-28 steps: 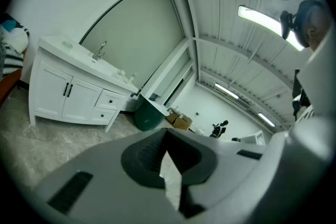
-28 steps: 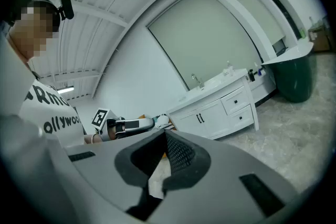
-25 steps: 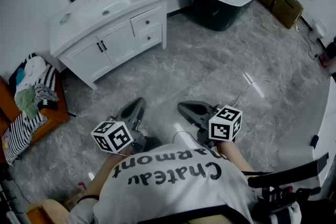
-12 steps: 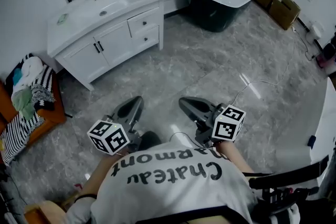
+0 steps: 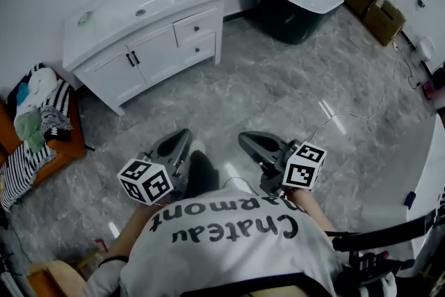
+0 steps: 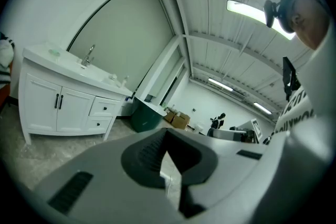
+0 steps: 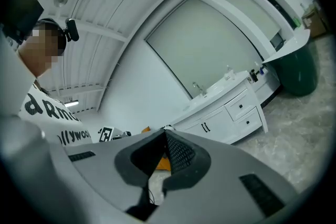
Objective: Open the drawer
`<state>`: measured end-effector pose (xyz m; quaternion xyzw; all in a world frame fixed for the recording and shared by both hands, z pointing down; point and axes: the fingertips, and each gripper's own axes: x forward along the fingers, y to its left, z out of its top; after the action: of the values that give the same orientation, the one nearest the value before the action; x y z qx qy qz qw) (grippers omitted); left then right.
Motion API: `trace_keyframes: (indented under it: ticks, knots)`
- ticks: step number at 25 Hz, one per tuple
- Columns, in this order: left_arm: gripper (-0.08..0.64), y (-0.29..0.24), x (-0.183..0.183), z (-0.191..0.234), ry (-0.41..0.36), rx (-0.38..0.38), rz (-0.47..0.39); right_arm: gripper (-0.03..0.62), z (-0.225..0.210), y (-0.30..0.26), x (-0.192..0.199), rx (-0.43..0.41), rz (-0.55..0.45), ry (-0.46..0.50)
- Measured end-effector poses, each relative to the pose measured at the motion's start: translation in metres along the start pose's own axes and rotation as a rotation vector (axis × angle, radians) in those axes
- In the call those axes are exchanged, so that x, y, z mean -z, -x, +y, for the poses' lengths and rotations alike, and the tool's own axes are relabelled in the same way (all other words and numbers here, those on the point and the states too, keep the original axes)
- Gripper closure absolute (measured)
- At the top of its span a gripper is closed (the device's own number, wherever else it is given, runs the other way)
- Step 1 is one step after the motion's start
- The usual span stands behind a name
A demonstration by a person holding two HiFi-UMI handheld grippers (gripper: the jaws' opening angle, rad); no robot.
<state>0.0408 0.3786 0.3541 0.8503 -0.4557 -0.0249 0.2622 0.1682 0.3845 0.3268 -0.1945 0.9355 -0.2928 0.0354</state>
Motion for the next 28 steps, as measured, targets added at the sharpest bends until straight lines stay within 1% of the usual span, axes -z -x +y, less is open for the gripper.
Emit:
trace_keyframes:
  ticks: [3, 8, 12, 15, 21, 25, 28]
  knots:
    - [0.552, -0.018, -0.012, 0.019, -0.004, -0.005, 0.005, 0.581, -0.014, -0.015, -0.011, 0.005, 0.009, 0.015]
    - [0.552, -0.063, -0.051, 0.053, 0.06, 0.002, -0.025, 0.581, -0.05, -0.038, -0.036, 0.042, 0.026, -0.006]
    - [0.552, -0.095, -0.082, 0.077, 0.036, 0.034, -0.022, 0.581, -0.077, -0.071, -0.068, 0.047, 0.029, 0.005]
    - [0.552, -0.115, -0.105, 0.106, 0.025, 0.026, -0.008, 0.581, -0.096, -0.099, -0.093, 0.053, 0.015, 0.018]
    - [0.552, -0.151, -0.153, 0.151, 0.019, 0.023, -0.006, 0.581, -0.129, -0.133, -0.13, 0.095, -0.013, -0.01]
    - [0.552, -0.17, -0.167, 0.168, 0.036, 0.041, -0.002, 0.581, -0.145, -0.154, -0.145, 0.113, -0.01, -0.003]
    - [0.552, -0.18, -0.169, 0.18, 0.035, 0.059, 0.027, 0.581, -0.155, -0.172, -0.155, 0.122, -0.008, 0.015]
